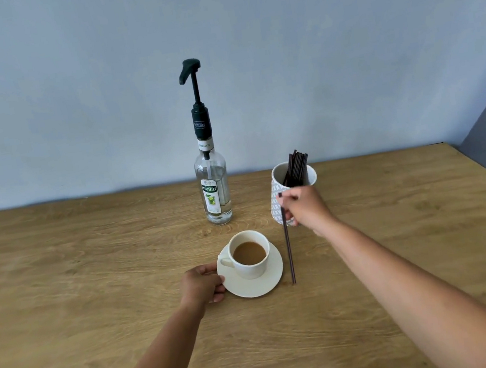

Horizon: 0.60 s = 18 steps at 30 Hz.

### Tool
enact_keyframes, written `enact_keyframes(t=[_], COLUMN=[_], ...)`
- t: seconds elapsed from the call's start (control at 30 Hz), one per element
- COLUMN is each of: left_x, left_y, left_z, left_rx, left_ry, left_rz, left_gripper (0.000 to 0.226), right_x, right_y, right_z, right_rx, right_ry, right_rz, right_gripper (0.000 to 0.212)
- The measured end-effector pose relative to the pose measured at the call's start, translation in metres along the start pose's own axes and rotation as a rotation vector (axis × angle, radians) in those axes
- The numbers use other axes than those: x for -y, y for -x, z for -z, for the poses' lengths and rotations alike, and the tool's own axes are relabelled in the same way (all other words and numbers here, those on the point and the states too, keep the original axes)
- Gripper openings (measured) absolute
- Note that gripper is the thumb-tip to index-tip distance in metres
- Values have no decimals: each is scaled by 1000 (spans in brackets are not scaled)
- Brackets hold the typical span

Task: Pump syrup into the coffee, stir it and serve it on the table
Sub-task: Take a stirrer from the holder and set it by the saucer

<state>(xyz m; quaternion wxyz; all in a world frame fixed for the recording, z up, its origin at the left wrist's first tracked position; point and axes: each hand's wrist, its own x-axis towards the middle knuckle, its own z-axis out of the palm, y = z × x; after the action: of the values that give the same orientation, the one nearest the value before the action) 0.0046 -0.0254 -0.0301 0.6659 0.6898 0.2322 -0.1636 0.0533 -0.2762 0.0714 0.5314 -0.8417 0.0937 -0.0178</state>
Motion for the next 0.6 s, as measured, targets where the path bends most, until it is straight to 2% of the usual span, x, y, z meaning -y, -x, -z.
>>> enact_keyframes(t=[0.2, 0.6], left_x=[2, 9], left_y=[3, -2], left_z=[1, 4], left_rx=[-6, -30], left_ry=[2, 19], left_rz=[-18, -7], left_gripper=[29, 29], right_x=[-46, -71], right_y=[-13, -31], right_z=[-47, -76], right_rx=[36, 60], right_ry=[19, 29], right_rz=[-209, -302], right_gripper=[21, 15])
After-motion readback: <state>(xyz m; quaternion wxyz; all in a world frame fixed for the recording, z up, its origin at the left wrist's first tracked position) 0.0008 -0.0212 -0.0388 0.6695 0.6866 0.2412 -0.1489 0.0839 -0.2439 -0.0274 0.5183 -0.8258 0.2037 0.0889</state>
